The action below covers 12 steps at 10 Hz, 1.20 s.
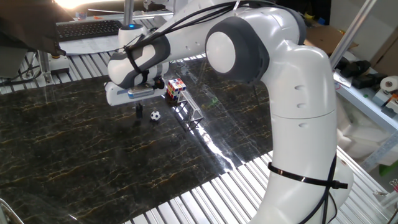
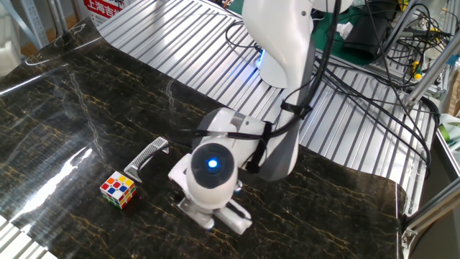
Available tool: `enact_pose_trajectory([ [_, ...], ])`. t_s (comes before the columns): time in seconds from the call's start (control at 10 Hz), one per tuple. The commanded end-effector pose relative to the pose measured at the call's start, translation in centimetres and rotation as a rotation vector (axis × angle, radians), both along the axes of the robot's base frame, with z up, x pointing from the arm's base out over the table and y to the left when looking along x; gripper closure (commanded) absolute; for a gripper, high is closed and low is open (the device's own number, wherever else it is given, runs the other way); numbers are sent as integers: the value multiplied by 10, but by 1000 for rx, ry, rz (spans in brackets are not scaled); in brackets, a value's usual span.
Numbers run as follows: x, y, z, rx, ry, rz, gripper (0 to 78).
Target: Push the soccer ball into the goal
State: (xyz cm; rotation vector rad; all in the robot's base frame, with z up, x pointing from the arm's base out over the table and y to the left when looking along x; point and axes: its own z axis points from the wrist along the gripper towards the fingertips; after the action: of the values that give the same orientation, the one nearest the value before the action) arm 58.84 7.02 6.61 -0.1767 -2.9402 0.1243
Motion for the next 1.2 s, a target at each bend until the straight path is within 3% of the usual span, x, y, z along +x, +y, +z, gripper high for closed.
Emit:
enact_pose_trajectory([
  [0.1, -16, 20, 3, 64, -21, 346, 776],
  [0.2, -16, 20, 3, 112, -20, 347, 776],
  [0.3, -16, 20, 3, 130, -23, 338, 776],
  [0.5, -15, 21, 2, 215, -52, 241, 776],
  [0.9, -15, 21, 2, 172, -79, 181, 776],
  [1.1, -16, 20, 4, 165, -64, 188, 776],
  [1.2, -23, 15, 12, 163, -65, 192, 776],
])
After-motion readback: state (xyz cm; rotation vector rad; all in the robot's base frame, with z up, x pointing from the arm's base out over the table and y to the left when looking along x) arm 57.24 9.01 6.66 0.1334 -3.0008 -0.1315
